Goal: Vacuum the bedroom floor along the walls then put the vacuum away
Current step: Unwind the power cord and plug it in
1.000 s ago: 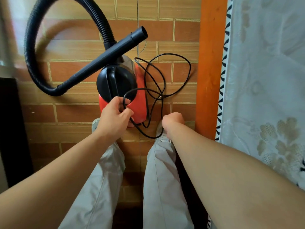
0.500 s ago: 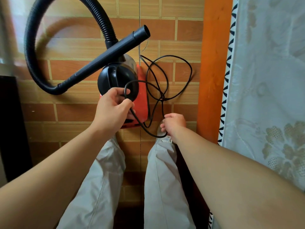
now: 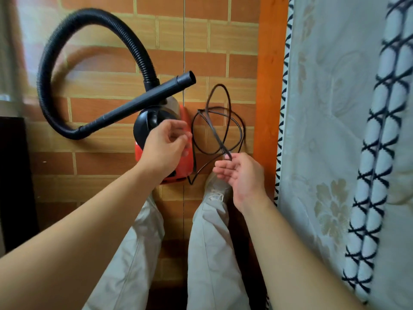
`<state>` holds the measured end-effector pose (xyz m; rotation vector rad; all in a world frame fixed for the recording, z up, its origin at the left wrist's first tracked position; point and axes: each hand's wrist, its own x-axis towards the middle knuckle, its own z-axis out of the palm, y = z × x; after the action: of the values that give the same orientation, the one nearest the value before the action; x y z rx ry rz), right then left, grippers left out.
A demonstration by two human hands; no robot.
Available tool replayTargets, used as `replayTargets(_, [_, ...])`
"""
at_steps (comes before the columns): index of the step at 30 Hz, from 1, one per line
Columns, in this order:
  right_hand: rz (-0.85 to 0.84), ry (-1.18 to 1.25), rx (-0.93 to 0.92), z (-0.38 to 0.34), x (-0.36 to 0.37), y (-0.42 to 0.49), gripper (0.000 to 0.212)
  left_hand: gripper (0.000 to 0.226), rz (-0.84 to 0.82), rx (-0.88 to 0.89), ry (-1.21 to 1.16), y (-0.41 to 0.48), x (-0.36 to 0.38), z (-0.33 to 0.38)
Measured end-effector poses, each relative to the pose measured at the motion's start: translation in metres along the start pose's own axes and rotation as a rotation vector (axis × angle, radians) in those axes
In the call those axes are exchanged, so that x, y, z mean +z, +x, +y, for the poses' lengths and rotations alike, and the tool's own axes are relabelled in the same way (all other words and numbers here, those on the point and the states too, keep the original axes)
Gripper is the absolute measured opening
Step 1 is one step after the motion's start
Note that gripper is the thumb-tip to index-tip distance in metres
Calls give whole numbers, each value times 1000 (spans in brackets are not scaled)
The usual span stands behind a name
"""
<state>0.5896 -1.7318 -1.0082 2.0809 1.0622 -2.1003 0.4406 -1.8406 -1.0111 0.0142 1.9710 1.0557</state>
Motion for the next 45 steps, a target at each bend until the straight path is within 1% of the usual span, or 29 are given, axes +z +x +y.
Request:
replayTargets(2, [-26, -13, -54, -12, 3, -2, 18, 27, -62, 29, 119, 5, 6, -8])
replayTargets(4, [-26, -89, -96, -20, 5, 1, 13, 30, -134, 73, 248, 12, 15, -17])
replayTargets(6, [-1, -171, -135, -26, 7, 9, 9, 36, -213, 96, 374, 20, 28, -26])
replayTargets(8, [36, -236, -186, -31, 8, 18, 10, 43, -290, 104, 484, 25, 45, -35])
replayTargets(10, [50, -254, -223, -37, 10, 26, 13, 48, -346, 120, 535, 28, 64, -43])
replayTargets(13, [-20, -208, -205, -47, 10, 32, 14, 54, -403, 98, 533, 30, 89, -53])
replayTargets(15, [-89, -129, -171, -54, 11, 34, 16, 56, -402, 78, 531, 31, 99, -59])
replayTargets(17, [-138, -96, -163, -60, 13, 35, 18, 58, -359, 93, 542, 34, 105, -65])
replayTargets(19, [-167, -90, -164, -64, 15, 34, 20, 54, -322, 114, 586, 37, 109, -68])
replayTargets(21, [-185, -89, -155, -66, 17, 34, 21, 47, -294, 122, 615, 39, 110, -69])
replayTargets(26, [-215, -41, -150, -77, 23, 37, 21, 50, -286, 151, 562, 38, 109, -72])
replayTargets(29, [-189, -48, -188, -84, 23, 41, 23, 45, -261, 157, 554, 32, 105, -72])
replayTargets(30, [-148, -113, -222, -83, 23, 44, 22, 40, -247, 144, 533, 29, 101, -70])
replayTargets(31, [-87, -234, -265, -80, 22, 47, 24, 35, -232, 124, 503, 27, 98, -70])
replayTargets(33, [57, -510, -322, -62, 19, 54, 39, 21, -198, 94, 436, 23, 91, -69])
replayTargets(34, [102, -604, -306, -49, 16, 58, 46, 16, -182, 81, 408, 22, 88, -69])
replayTargets(35, [110, -676, -251, -34, 13, 61, 51, 11, -169, 66, 384, 22, 86, -70])
replayTargets(36, [85, -738, -179, -19, 9, 65, 56, 8, -161, 43, 360, 22, 84, -71])
replayTargets(38, [-22, -889, -70, 11, 4, 71, 63, 7, -154, -5, 297, 23, 81, -75])
replayTargets(40, [-110, -1055, -70, 32, 2, 74, 59, 11, -149, -27, 243, 24, 80, -78])
replayTargets(41, [-133, -1112, -109, 38, 2, 77, 51, 15, -145, -29, 227, 25, 79, -80])
replayTargets(43, [-131, -1257, -205, 46, 3, 82, 31, 22, -149, -35, 211, 24, 77, -80])
replayTargets(44, [-119, -1296, -233, 48, 3, 83, 24, 24, -152, -35, 205, 23, 76, -80])
replayTargets(45, [-111, -1280, -251, 49, 3, 83, 21, 26, -152, -31, 200, 22, 75, -79])
